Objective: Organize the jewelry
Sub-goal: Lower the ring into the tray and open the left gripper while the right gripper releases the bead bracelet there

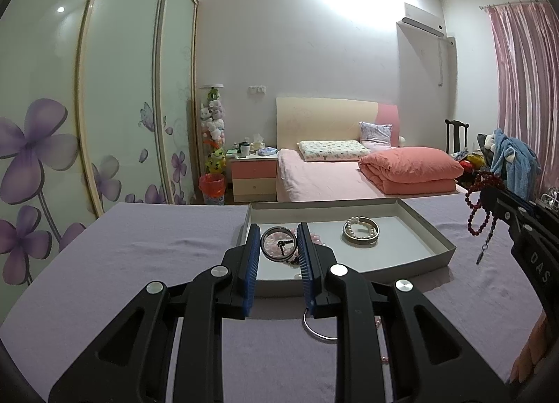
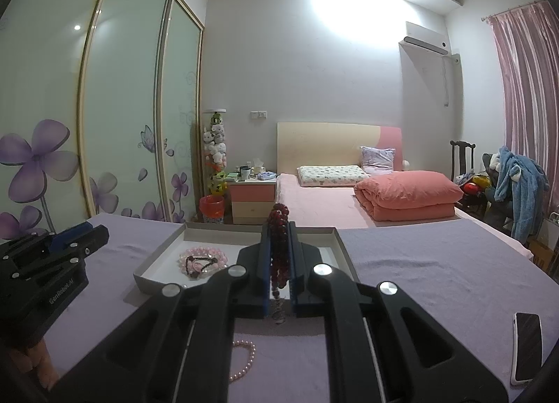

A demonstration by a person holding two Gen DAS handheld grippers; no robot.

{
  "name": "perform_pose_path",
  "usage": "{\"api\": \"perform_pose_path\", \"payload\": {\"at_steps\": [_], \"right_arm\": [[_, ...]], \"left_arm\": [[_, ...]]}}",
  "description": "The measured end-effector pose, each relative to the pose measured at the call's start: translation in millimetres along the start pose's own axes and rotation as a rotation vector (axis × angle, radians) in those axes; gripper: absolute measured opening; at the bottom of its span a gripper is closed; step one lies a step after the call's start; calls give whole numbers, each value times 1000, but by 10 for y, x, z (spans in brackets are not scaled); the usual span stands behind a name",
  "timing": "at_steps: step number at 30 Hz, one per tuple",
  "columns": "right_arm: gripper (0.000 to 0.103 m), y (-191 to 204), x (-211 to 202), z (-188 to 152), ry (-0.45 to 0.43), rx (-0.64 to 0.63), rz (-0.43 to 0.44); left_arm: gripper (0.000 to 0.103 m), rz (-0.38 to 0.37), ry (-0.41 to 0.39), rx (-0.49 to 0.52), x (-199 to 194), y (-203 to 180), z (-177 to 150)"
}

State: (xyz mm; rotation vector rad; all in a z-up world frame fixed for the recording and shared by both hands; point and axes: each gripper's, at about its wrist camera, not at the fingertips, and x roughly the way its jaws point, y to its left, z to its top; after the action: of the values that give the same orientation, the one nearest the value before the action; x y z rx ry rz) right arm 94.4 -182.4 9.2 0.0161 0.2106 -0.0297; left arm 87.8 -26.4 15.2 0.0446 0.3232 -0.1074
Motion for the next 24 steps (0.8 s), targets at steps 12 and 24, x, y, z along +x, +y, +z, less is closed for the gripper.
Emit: {"api": "perform_pose_path", "payload": {"at_steps": [12,24], "right_arm": [[9,-80,634,221,37,52,27],[9,-85,1637,72,265,108,84]], "left_arm": [[23,-40,95,-43,657,33,156],[23,-107,244,-40,1364,-59,106]]}}
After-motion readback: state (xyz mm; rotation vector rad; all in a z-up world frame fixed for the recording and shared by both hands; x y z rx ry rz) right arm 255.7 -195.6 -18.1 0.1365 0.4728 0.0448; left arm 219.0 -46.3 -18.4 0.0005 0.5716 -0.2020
